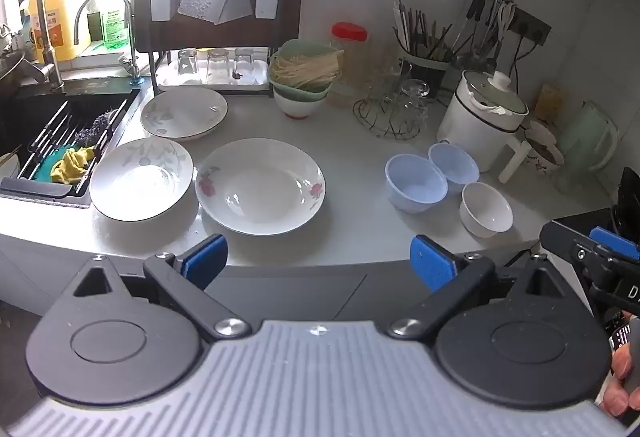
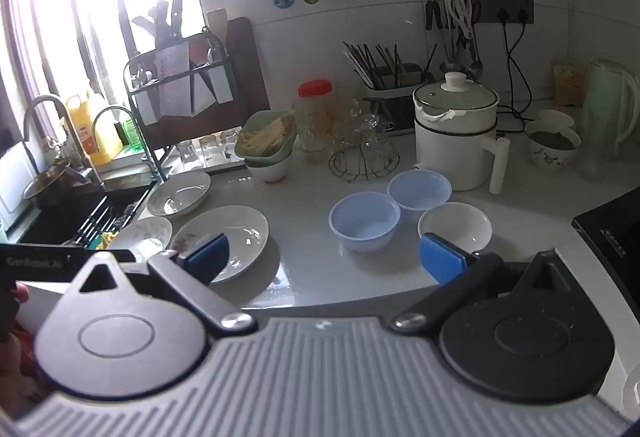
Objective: Organize plates and bowls
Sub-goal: 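Move the left gripper toward the white leaf-pattern bowl on the counter, then close the left gripper on the rim of the leaf-pattern bowl, then lift the leaf-pattern bowl and carry it over the pink-rose plate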
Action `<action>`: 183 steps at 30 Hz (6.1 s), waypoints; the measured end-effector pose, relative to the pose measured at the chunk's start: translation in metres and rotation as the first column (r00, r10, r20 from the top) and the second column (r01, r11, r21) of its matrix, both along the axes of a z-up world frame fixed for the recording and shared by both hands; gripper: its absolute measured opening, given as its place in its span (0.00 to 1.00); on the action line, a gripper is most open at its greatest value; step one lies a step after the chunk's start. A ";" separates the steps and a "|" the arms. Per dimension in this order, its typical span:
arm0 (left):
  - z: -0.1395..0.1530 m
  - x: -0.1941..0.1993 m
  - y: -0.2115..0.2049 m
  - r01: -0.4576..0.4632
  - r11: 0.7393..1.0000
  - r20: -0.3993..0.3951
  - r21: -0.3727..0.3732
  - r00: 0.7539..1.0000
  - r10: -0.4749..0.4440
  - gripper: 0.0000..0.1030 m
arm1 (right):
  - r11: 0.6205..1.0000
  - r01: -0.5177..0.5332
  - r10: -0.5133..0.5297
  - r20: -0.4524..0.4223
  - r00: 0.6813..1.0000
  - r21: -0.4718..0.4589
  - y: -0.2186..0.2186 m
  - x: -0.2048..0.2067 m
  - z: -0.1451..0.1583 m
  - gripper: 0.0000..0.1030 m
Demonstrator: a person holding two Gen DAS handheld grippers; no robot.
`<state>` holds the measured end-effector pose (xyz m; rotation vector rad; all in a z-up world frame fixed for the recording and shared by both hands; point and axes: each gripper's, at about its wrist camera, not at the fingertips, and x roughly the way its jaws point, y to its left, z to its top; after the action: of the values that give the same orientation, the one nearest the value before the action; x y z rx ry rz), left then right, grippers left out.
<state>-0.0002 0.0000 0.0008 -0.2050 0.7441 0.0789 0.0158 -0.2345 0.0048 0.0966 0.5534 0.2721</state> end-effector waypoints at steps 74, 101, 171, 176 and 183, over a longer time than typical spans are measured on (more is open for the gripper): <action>0.005 0.011 -0.015 0.011 1.000 -0.006 0.008 1.000 -0.011 0.97 | 0.999 -0.033 0.034 -0.036 0.999 0.024 -0.014 0.012 -0.010 1.00; -0.001 0.023 0.011 -0.057 0.998 -0.045 -0.023 0.997 0.056 0.97 | 0.995 -0.099 0.099 -0.084 0.991 0.007 -0.001 0.030 -0.009 1.00; -0.201 0.243 0.416 0.177 0.970 -0.231 -0.167 0.949 -0.213 0.60 | 0.989 0.076 0.004 -0.544 0.839 0.123 0.357 0.166 -0.180 0.24; -0.208 0.252 0.414 0.218 0.956 -0.236 -0.194 0.936 -0.262 0.49 | 0.989 0.096 -0.021 -0.534 0.846 0.114 0.364 0.168 -0.183 0.16; -0.210 0.254 0.418 0.245 0.944 -0.244 -0.222 0.923 -0.297 0.49 | 0.991 0.075 -0.004 -0.526 0.850 0.114 0.363 0.178 -0.186 0.11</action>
<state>0.2537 0.4175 -0.2090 -0.2716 1.0527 -0.2339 0.1935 0.1283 -0.1810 0.3165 1.0812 0.2406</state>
